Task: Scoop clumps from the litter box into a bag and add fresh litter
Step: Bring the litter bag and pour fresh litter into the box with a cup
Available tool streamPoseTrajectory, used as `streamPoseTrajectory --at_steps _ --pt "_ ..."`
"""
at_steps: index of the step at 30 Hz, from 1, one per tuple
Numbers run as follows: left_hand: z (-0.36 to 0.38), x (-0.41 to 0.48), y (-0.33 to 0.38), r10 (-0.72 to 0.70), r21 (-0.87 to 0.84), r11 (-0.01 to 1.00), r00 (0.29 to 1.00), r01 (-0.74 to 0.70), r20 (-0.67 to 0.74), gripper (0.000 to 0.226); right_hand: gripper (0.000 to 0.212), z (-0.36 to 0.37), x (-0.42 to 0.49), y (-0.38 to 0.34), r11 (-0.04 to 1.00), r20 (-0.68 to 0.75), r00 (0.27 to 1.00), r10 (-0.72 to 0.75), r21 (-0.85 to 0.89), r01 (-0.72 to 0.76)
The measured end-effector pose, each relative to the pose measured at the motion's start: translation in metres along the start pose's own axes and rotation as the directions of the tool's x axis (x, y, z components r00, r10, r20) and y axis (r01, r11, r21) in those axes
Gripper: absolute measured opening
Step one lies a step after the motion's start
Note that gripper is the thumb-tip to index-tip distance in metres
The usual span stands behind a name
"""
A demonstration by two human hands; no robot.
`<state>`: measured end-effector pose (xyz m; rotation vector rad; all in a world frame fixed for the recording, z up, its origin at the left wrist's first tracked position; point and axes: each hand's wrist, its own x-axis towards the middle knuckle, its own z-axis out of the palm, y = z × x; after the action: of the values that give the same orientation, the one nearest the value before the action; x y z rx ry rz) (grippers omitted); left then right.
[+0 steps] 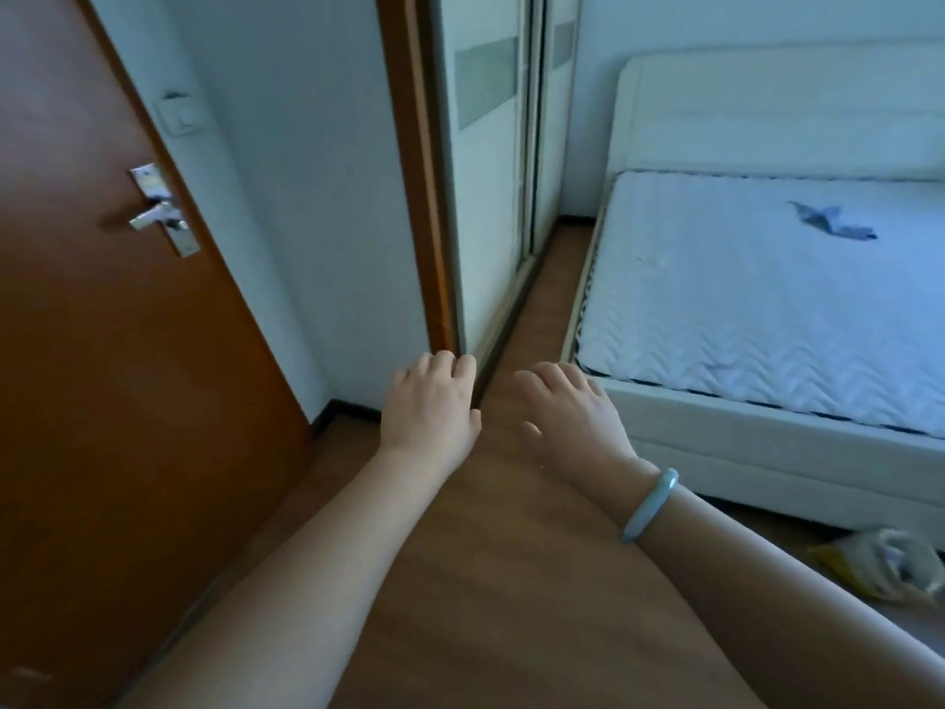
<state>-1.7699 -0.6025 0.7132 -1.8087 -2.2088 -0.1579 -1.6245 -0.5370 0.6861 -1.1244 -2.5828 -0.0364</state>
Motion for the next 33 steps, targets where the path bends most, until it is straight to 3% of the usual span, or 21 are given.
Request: streamPoseTrajectory --at_steps 10,17,33 --pt "0.003 0.062 0.236 0.368 -0.127 0.919 0.928 -0.373 -0.067 0.048 0.06 -0.064 -0.12 0.204 0.899 -0.077 0.913 0.4 -0.159 -0.407" --pt "0.003 0.073 0.395 0.521 -0.181 0.828 0.848 -0.53 -0.1 0.049 0.057 -0.103 -0.213 0.321 0.803 -0.09 0.827 0.555 -0.203 -0.561" --pt "0.028 0.08 0.629 0.796 -0.255 0.568 0.601 -0.783 -0.074 0.056 0.057 -0.112 -0.346 0.467 0.513 -0.112 0.529 0.841 -0.144 -0.846"
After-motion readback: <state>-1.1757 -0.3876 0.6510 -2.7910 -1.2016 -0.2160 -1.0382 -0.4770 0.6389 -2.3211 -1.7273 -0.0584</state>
